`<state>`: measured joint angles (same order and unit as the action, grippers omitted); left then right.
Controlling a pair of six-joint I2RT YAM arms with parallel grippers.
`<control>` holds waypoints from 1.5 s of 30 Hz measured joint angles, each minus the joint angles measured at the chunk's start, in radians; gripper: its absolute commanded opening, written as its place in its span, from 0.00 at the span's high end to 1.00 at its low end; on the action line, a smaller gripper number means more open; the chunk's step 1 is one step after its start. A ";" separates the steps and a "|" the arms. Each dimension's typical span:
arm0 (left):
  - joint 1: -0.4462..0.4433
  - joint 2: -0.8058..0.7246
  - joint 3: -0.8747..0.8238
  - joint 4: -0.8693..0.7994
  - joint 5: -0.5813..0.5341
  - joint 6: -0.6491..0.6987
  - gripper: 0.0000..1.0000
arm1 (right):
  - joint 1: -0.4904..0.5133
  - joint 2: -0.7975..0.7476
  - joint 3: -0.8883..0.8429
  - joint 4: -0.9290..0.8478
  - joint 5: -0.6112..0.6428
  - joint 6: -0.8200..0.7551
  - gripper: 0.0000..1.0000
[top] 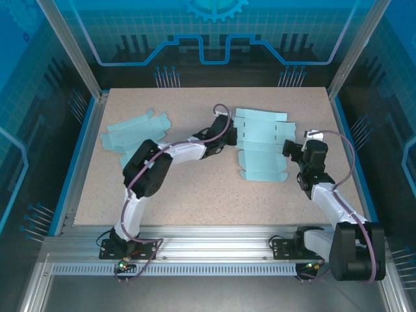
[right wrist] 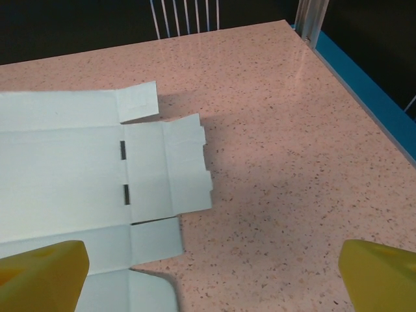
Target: Fold the paper box
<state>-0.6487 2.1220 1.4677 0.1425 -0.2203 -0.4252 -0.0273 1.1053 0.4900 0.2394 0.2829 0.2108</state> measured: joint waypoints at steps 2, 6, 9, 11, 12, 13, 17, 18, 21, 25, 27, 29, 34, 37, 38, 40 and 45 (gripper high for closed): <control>0.022 -0.070 -0.066 0.047 0.005 0.081 1.00 | 0.000 0.001 0.000 -0.001 -0.022 0.002 0.00; 0.071 -0.192 -0.192 0.144 0.042 0.222 1.00 | 0.000 0.011 0.019 -0.016 -0.085 0.011 0.00; 0.111 -0.269 -0.288 0.219 0.084 0.316 1.00 | 0.000 0.028 0.057 -0.046 -0.150 0.026 0.00; 0.141 -0.315 -0.345 0.254 0.125 0.369 1.00 | 0.000 0.037 0.086 -0.065 -0.208 0.041 0.00; 0.153 -0.333 -0.366 0.267 0.145 0.386 1.00 | 0.000 0.039 0.096 -0.071 -0.236 0.045 0.00; 0.167 -0.354 -0.391 0.283 0.171 0.408 1.00 | 0.002 0.041 0.106 -0.079 -0.267 0.049 0.00; 0.208 -0.424 -0.478 0.363 0.269 0.473 1.00 | 0.025 0.039 0.129 -0.111 -0.364 0.056 0.00; 0.211 -0.435 -0.494 0.380 0.287 0.486 1.00 | 0.031 0.037 0.131 -0.117 -0.386 0.059 0.00; 0.215 -0.459 -0.540 0.438 0.342 0.530 1.00 | 0.043 0.017 0.133 -0.138 -0.451 0.061 0.00; 0.222 -0.472 -0.602 0.511 0.419 0.565 1.00 | 0.048 -0.010 0.140 -0.155 -0.513 0.063 0.00; 0.235 -0.487 -0.645 0.550 0.460 0.576 1.00 | 0.048 -0.013 0.140 -0.156 -0.542 0.063 0.00; 0.251 -0.506 -0.687 0.591 0.495 0.586 1.00 | 0.049 -0.012 0.140 -0.158 -0.567 0.063 0.00; 0.287 -0.554 -0.747 0.674 0.578 0.594 1.00 | 0.054 0.000 0.143 -0.156 -0.618 0.062 0.00; 0.306 -0.575 -0.752 0.710 0.627 0.594 1.00 | 0.054 0.005 0.143 -0.146 -0.648 0.059 0.00; 0.311 -0.578 -0.752 0.723 0.639 0.594 1.00 | 0.054 0.005 0.144 -0.143 -0.655 0.058 0.00; 0.321 -0.580 -0.754 0.747 0.668 0.597 1.00 | 0.054 0.005 0.147 -0.135 -0.671 0.051 0.00; 0.339 -0.580 -0.768 0.780 0.716 0.605 1.00 | 0.054 0.006 0.176 -0.132 -0.697 0.039 0.01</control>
<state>-0.3099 1.5417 0.6994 0.9226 0.4953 0.1799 0.0265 1.1114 0.6662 0.1078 -0.4141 0.2497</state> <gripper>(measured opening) 0.063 0.997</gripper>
